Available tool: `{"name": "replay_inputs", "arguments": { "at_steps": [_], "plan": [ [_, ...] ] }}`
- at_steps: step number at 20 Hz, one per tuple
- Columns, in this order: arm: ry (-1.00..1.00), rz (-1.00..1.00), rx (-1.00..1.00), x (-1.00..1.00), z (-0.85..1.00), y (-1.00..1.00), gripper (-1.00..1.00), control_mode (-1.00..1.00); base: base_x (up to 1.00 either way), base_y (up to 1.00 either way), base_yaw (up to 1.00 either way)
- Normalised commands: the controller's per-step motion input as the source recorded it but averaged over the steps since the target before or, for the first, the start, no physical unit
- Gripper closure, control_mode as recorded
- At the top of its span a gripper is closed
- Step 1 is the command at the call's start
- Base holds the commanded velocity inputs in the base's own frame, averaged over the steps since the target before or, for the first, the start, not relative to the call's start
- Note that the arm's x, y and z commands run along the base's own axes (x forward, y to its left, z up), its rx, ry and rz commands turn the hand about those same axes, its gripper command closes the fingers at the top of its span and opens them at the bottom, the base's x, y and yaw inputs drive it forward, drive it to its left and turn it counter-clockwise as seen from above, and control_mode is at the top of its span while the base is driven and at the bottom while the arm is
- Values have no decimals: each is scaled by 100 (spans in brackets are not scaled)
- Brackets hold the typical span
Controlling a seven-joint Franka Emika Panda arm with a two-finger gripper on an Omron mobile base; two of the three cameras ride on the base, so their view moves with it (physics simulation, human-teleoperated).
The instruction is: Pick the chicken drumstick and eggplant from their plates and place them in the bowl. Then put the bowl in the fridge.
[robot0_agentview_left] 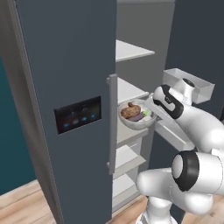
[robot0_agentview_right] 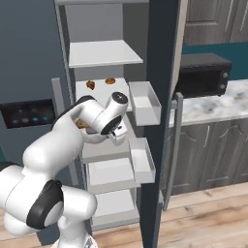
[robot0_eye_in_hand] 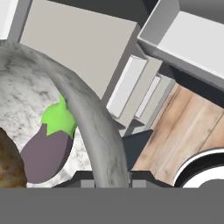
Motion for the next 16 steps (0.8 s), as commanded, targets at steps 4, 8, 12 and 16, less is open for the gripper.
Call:
{"name": "replay_inputs", "arguments": {
  "at_steps": [4,8,12,16],
  "plan": [
    [0,0,0,0,0,0,100,100,14,0,2],
    [0,0,0,0,0,0,100,100,29,-5,1],
    [0,0,0,0,0,0,100,100,37,-14,1],
    [0,0,0,0,0,0,100,100,38,-17,7]
  ]
}}
